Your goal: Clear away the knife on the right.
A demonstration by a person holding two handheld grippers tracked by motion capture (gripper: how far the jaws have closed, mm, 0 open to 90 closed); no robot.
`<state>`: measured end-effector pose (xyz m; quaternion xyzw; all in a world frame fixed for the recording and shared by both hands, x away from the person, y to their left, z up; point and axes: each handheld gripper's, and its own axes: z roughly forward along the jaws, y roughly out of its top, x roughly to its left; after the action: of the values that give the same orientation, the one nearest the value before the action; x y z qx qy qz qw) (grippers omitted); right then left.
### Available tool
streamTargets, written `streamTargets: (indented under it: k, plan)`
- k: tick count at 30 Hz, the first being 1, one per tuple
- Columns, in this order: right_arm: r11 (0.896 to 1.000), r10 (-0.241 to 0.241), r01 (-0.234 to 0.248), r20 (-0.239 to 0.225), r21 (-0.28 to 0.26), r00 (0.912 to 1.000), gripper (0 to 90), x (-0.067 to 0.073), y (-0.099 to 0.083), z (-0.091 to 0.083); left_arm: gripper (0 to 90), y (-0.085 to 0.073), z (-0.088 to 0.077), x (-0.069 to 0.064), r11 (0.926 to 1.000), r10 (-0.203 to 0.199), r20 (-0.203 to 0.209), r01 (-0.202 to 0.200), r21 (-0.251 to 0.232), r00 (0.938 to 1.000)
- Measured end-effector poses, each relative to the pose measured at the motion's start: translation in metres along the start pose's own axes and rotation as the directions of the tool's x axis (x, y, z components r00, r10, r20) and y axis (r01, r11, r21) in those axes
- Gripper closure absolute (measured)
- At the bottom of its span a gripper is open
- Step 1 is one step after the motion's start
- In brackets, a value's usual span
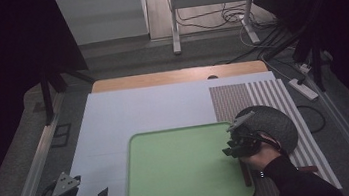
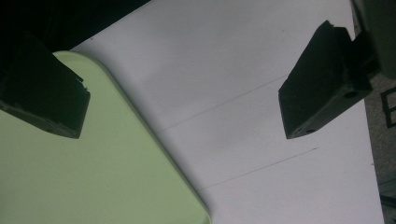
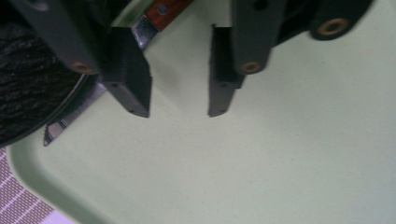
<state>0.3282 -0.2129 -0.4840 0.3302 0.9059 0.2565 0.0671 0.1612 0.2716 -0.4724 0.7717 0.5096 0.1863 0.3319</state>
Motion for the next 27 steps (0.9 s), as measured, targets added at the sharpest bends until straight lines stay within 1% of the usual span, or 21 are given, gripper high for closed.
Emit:
streamTargets:
  k: [3,6,8,11,13,14,16,19,21,22,23,25,27]
  plan:
    - [1.0,-0.004,0.004,0.0,-0.008,1.0,45.8,0.002,0.001,-0.001,2.7,0.0,0.0,0.0,1.0,0.0,0.0,0.0,0.0,1.0]
    - [1.0,-0.003,0.003,-0.009,-0.009,1.0,33.5,0.004,0.001,0.0,2.7,0.0,0.0,0.0,1.0,0.0,0.0,0.0,0.0,1.0]
    - [1.0,-0.003,0.003,-0.01,-0.009,0.9999,28.4,0.007,0.002,-0.001,2.7,0.0,0.0,0.0,1.0,-0.001,0.0,0.001,0.0,1.0]
    - [1.0,0.002,-0.002,-0.004,-0.017,1.0,26.0,0.008,0.002,-0.003,2.7,0.0,0.0,0.0,1.0,-0.001,-0.001,0.001,0.001,1.0]
    - [1.0,0.002,-0.003,-0.018,-0.021,0.9998,25.5,0.007,0.001,-0.005,2.7,0.0,0.0,0.0,1.0,-0.001,-0.001,0.001,0.001,1.0]
    - [1.0,0.002,-0.002,-0.016,-0.02,0.9999,23.7,0.007,0.001,-0.007,2.7,0.0,0.0,0.0,1.0,-0.001,-0.001,0.001,0.001,1.0]
    - [0.999,0.009,-0.009,-0.01,-0.031,0.9999,17.3,0.006,-0.001,-0.009,2.7,0.0,0.0,0.0,1.0,-0.002,-0.001,0.002,0.001,1.0]
    - [0.999,0.023,-0.024,-0.01,-0.045,0.9997,11.7,0.004,-0.004,-0.012,2.7,0.0,0.0,0.0,1.0,-0.003,-0.001,0.003,0.001,1.0]
    - [0.998,0.026,-0.026,0.005,-0.058,0.9996,10.2,0.003,-0.005,-0.014,2.7,0.0,0.0,0.0,1.0,-0.002,-0.001,0.002,0.002,1.0]
    - [0.997,0.03,-0.029,0.014,-0.067,0.9994,8.1,0.003,-0.006,-0.016,2.7,0.0,0.0,0.0,1.0,-0.002,-0.001,0.002,0.002,1.0]
    - [0.997,0.03,-0.029,0.014,-0.067,0.9994,8.1,0.003,-0.006,-0.016,2.7,0.0,0.0,0.0,1.0,-0.003,-0.001,0.003,0.002,1.0]
    - [0.997,0.03,-0.029,0.011,-0.071,0.9995,4.5,0.003,-0.007,-0.017,2.7,0.0,0.0,0.0,1.0,-0.004,-0.001,0.004,0.002,1.0]
    - [0.997,0.03,-0.029,0.014,-0.07,0.9995,3.6,0.003,-0.008,-0.019,2.7,0.0,0.0,0.0,1.0,-0.004,-0.001,0.004,0.002,1.0]
